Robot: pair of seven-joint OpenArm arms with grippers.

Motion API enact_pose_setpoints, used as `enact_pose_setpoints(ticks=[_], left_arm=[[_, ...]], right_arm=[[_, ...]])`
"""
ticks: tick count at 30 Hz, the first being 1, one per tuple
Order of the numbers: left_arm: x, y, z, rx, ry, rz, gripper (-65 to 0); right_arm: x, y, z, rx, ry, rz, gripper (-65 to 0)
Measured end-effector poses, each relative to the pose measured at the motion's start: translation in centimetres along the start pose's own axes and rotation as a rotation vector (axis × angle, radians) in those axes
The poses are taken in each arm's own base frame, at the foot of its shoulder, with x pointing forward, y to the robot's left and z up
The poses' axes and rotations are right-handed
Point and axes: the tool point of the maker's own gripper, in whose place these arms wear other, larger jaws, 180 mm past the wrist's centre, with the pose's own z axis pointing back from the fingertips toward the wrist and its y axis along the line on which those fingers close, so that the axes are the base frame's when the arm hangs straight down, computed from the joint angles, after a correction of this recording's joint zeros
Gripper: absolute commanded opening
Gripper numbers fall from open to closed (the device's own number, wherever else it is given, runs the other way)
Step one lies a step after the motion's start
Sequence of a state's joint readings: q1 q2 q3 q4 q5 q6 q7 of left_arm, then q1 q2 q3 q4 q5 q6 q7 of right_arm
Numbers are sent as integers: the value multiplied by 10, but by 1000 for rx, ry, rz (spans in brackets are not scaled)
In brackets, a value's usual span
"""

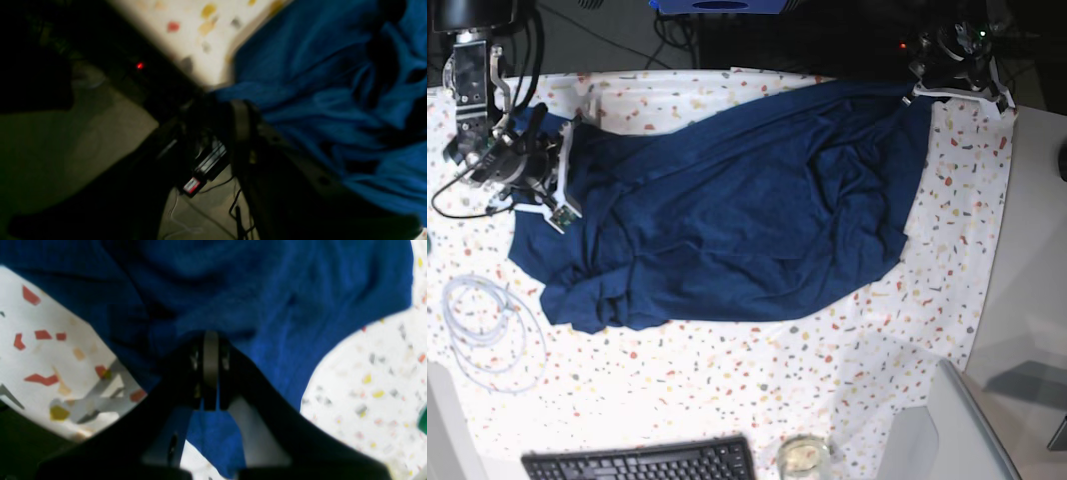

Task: Layout the t-shirt on the table in an organized manner, then fold the t-shirt properly
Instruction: 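Reach both grippers into the shirt body and grasp the fabric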

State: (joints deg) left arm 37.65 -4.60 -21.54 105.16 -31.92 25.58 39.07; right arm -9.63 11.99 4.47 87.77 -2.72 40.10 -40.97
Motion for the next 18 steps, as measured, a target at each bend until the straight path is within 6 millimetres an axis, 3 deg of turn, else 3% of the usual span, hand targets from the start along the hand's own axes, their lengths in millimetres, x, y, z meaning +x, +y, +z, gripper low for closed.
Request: enact_pose_setpoints(ticks=[7,13,15,18], left_arm=[[-16,7,5,13,28,12,-474],[-29,24,11,48,59,-5,-481],[-26,21,18,34,46,-7,-481],[-3,4,30,-15,-27,-16,-482]], right_arm=[[-7,-6,-25,42,50,-64,-642],[-4,-11,-26,40,48,-70,-642],[-2,-15,-28,32,52,-78,-642],[4,-31,-32,-10,49,-133,-642]])
